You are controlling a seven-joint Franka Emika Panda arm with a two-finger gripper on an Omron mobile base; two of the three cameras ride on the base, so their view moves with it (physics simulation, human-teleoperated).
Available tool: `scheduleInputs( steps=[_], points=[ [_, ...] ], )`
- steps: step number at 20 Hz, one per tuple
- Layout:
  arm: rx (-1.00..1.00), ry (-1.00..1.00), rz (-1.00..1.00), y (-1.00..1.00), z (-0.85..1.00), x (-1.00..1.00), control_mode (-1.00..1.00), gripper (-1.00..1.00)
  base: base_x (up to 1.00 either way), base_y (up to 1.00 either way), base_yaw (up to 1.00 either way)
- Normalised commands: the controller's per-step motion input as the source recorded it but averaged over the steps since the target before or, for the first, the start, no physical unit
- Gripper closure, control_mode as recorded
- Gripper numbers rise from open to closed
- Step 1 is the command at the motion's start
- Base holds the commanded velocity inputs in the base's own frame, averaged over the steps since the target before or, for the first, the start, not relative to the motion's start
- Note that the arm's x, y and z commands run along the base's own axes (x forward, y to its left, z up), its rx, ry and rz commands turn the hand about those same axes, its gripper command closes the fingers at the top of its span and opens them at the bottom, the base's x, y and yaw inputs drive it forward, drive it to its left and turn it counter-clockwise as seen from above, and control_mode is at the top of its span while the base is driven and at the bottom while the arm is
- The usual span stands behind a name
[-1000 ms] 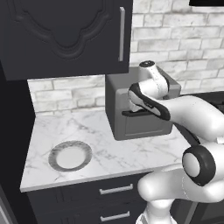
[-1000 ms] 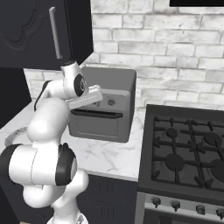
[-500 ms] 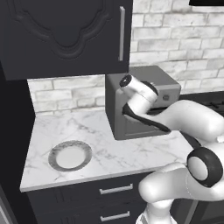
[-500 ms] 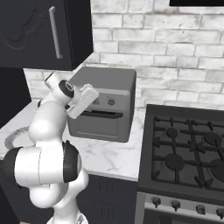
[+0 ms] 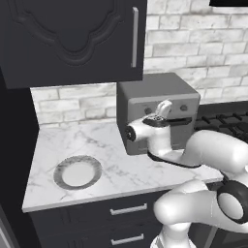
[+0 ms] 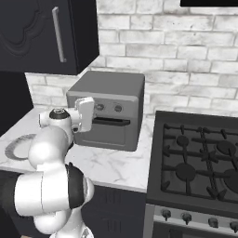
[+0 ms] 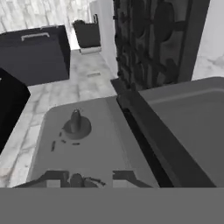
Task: Pull the toaster oven rack outwards. Pick up the baguette from the plate and place it on the toaster oven rack. Close the toaster oven door fully and set the temperature to the lowest setting.
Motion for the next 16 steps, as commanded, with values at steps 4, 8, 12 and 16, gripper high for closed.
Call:
scheduleInputs(
  steps=[4, 8, 12, 16],
  points=[
    [-0.42, -1.0, 0.58, -0.06, -0.41, -0.04, -1.0, 1.0, 0.0, 0.0, 0.0],
    [-0.38, -1.0, 0.55, -0.39, -0.22, -0.26, -1.0, 1.0, 0.0, 0.0, 0.0],
    [-0.28, -1.0, 0.53, -0.55, -0.06, -0.42, -1.0, 1.0, 0.0, 0.0, 0.0],
    [-0.24, -1.0, 0.52, -0.62, 0.0, -0.49, -1.0, 1.0, 0.0, 0.0, 0.0]
  ],
)
